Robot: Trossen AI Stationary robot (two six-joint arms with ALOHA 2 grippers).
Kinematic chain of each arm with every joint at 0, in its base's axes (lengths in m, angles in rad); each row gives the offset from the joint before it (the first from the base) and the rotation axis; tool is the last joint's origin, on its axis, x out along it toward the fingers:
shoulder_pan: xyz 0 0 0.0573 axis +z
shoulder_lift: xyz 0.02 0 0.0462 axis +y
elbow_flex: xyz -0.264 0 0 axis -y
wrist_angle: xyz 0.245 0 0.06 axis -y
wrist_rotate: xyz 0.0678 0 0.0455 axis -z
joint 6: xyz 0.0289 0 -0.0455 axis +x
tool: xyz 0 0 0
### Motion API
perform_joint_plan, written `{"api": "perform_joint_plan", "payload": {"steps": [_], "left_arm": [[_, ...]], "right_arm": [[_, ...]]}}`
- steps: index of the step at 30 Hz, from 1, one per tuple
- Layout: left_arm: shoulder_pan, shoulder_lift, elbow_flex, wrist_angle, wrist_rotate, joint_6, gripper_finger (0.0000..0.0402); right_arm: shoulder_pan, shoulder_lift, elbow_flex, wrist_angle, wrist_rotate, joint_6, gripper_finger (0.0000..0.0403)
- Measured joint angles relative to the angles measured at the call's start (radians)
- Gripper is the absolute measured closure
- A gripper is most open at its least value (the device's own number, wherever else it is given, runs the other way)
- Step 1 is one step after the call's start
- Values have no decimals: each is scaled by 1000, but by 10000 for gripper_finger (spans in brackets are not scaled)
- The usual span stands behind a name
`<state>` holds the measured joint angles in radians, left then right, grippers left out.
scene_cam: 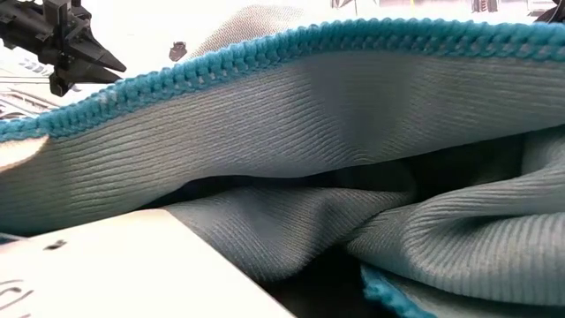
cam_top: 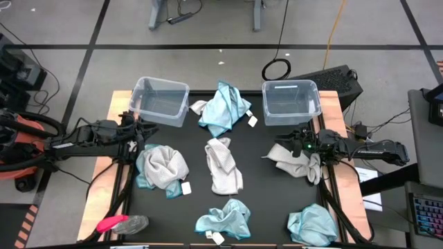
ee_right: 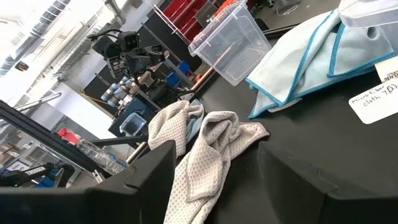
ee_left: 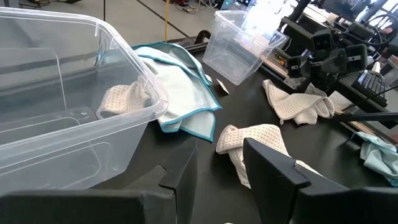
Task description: Sort microfiber towel by color & place in baskets
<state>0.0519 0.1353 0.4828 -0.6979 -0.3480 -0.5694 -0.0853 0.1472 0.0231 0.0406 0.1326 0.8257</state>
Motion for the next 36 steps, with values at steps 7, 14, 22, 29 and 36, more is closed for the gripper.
{"api": "perform_joint_plan", "payload": {"steps": [7,14,22,29,36], "left_arm": [[0,0,0,0,0,0,264],[0,0,0,0,0,0,264],[0,0,0,0,0,0,264],[0,0,0,0,0,0,264],[0,0,0,0,0,0,264]], "right_arm": [[0,1,0,21,9,74,183],[0,0,0,270,213,153,183],[0,47,3,565,207,189,183],[0,120,104,618,172,166,183],[0,266,269,587,-75,-73,184]]}}
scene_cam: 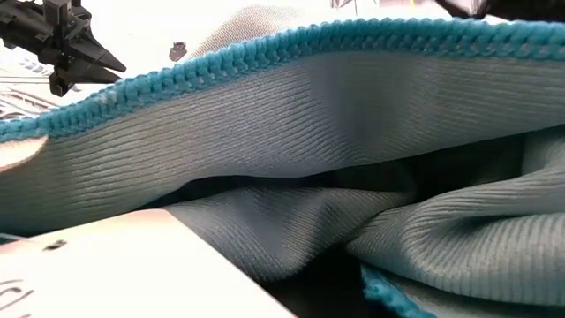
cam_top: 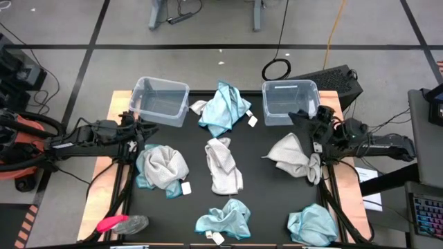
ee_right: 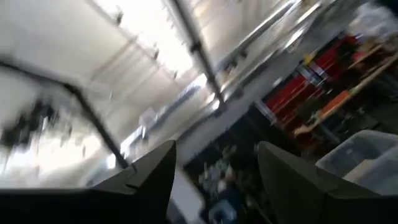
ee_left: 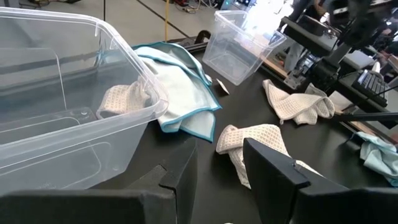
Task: Sort microfiber towel by color & place in baskets
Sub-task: Put the gray microfiber towel into the right transparent bin
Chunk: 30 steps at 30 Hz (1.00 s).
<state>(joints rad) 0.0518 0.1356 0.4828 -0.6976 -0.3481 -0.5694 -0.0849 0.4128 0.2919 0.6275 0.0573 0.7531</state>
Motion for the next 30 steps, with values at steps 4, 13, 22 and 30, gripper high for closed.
{"api": "perform_joint_plan", "payload": {"steps": [4,13,22,30], "left_arm": [[0,0,0,0,0,0,264],[0,0,0,0,0,0,264],[0,0,0,0,0,0,264],[0,0,0,0,0,0,264]], "right_arm": [[0,155,153,-200,-177,-141,183],[10,498,553,-1013,-451,-460,183],[83,703,727,-1683,-293,-533,184],[141,768,590,-1805,-182,-322,184]]}}
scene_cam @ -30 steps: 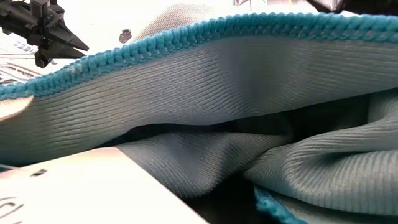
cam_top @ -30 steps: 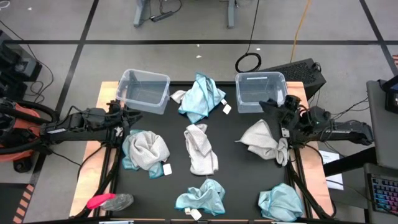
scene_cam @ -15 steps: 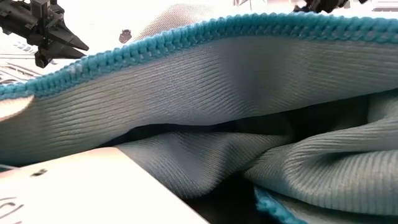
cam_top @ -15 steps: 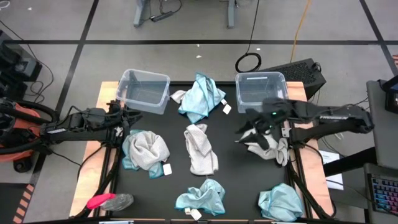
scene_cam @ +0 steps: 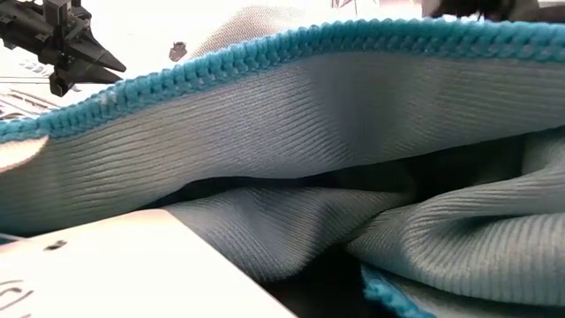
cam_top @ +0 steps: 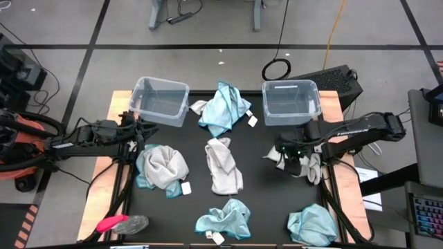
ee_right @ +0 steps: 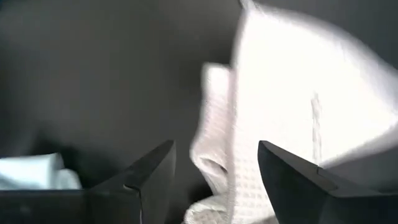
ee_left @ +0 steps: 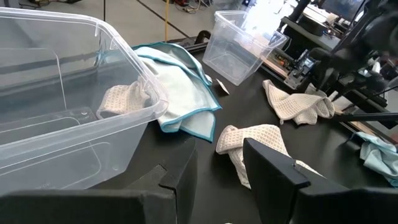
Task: Sort microfiber towel by color & place in baskets
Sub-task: Put the gray microfiber towel into the right transparent bin
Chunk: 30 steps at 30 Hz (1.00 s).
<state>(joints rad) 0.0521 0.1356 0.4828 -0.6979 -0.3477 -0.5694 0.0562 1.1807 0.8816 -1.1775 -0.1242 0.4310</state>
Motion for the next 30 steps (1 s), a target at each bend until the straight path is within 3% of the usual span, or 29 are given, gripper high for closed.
{"api": "perform_joint_plan", "payload": {"steps": [9,17,20,24,30], "left_arm": [[0,0,0,0,0,0,264],[0,0,0,0,0,0,264],[0,0,0,0,0,0,264],[0,0,0,0,0,0,264],[0,0,0,0,0,0,264]], "right_arm": [[5,6,-194,30,100,233,183],[5,11,-368,352,46,409,184],[5,20,-397,393,57,480,191],[5,38,-398,392,74,517,243],[5,42,-400,448,51,529,384]]}}
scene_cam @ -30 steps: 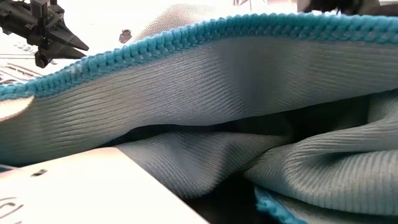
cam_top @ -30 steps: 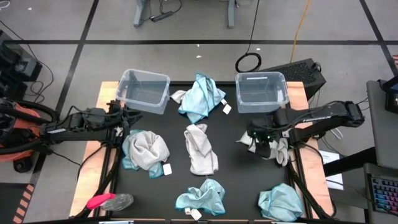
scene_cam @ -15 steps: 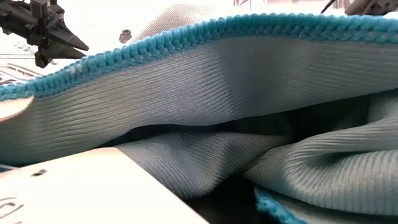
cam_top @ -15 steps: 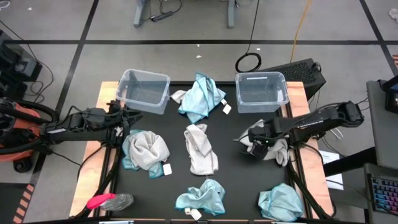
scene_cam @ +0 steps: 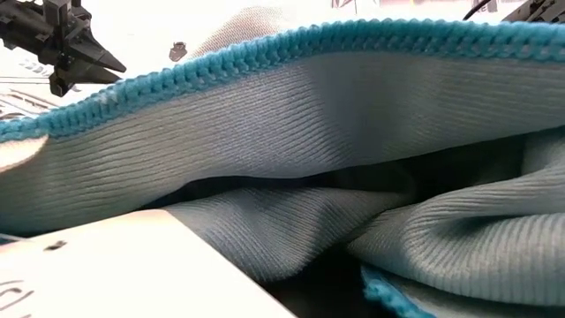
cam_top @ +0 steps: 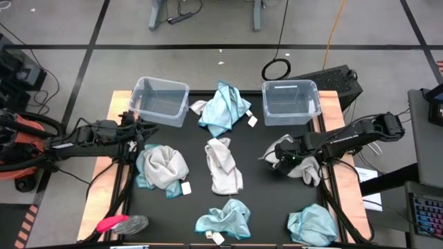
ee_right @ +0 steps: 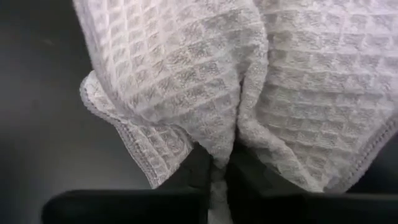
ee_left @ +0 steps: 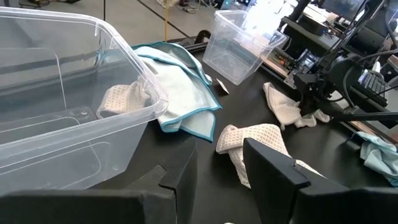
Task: Sort microfiber towel by color & place in baskets
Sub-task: Put the gray microfiber towel into the right transparent bin
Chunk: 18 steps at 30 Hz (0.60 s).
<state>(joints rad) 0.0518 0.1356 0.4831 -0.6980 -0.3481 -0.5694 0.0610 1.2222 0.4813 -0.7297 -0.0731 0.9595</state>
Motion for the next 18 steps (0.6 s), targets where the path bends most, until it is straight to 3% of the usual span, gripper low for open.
{"api": "perform_joint_plan", "payload": {"steps": [8,18], "left_arm": [[0,0,0,0,0,0,264],[0,0,0,0,0,0,264]], "right_arm": [[0,7,69,62,-2,3,398],[0,5,318,66,54,-144,402]]}}
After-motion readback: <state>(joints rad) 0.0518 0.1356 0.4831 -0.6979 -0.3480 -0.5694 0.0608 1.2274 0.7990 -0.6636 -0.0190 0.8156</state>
